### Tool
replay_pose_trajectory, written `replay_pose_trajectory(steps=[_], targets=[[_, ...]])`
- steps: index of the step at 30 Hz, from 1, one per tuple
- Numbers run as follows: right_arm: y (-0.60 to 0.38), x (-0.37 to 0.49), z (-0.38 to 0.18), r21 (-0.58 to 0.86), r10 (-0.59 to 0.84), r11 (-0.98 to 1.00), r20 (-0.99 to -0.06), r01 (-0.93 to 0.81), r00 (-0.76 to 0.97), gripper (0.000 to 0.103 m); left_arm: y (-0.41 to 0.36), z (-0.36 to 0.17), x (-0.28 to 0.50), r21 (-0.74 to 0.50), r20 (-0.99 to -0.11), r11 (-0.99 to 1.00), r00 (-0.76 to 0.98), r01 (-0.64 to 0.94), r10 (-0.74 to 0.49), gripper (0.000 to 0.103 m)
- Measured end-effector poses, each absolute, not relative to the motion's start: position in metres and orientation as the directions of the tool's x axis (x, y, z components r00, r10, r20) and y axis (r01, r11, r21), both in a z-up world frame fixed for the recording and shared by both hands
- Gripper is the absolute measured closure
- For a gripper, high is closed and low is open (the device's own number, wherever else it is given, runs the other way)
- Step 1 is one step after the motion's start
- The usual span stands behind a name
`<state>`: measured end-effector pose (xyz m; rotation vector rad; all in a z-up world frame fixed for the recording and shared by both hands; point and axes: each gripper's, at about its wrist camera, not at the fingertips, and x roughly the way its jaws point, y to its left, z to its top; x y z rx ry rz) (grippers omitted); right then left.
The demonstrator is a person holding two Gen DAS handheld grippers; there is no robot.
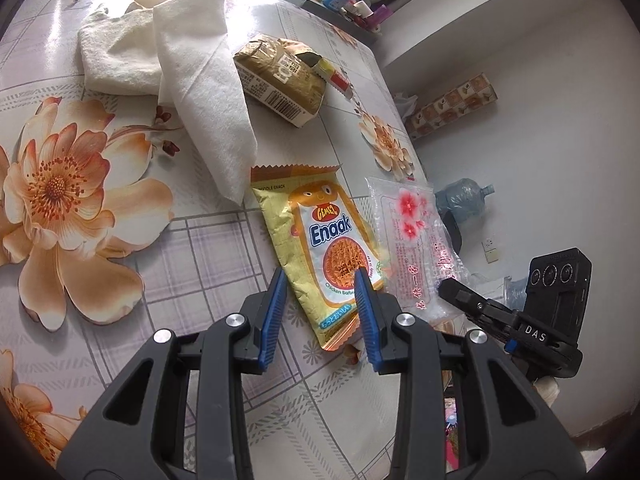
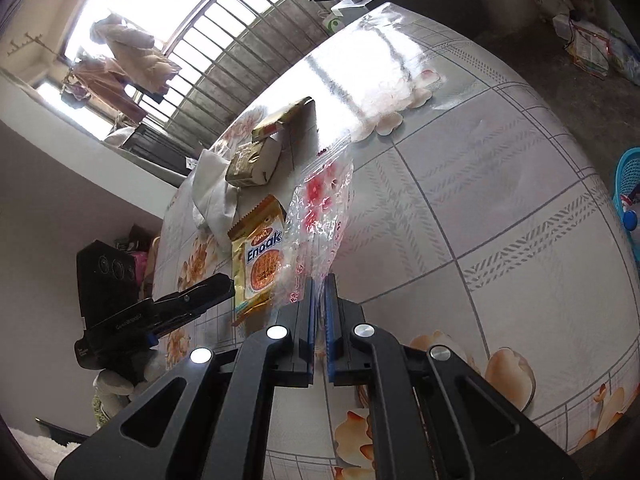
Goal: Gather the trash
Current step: 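Grasp the yellow Enaak snack packet with the left gripper while the right gripper holds the plastic bag, then carry the Enaak packet and plastic bag over the blue wastebasket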
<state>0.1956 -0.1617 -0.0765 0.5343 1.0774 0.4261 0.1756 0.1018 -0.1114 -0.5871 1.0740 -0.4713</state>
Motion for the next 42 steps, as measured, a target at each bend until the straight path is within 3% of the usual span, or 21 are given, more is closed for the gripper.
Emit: replay_pose_trajectory(steps=[14, 26, 30, 36, 42], targets=[[-0.156, 0.191, -0.092, 0.558, 0.527, 0.829, -0.753, -0.043, 0.393, 0.098, 0.103, -0.111, 0.195, -0.68, -0.647, 0.732, 0.432, 0.046, -0.628, 0.062], [-0.154, 0.189, -0.09, 0.543, 0.51, 0.839, -0.754, -0.045, 0.413, 0.098, 0.114, -0.105, 0.188, -0.905, -0.33, 0.411, 0.425, 0.112, -0.843, 0.062], [-0.154, 0.189, -0.091, 0.546, 0.513, 0.837, -0.75, -0.048, 0.417, 0.098, 0.102, -0.104, 0.188, -0.846, -0.428, 0.52, 0.43, 0.118, -0.794, 0.063], [-0.158, 0.187, -0.092, 0.563, 0.523, 0.826, -0.739, -0.038, 0.426, 0.098, 0.081, -0.096, 0.19, -0.708, -0.564, 0.686, 0.453, 0.165, -0.691, 0.095], [-0.182, 0.174, -0.081, 0.643, 0.568, 0.766, -0.665, -0.014, 0.486, 0.098, 0.068, -0.071, 0.182, -0.634, -0.572, 0.734, 0.492, 0.243, -0.656, 0.103]])
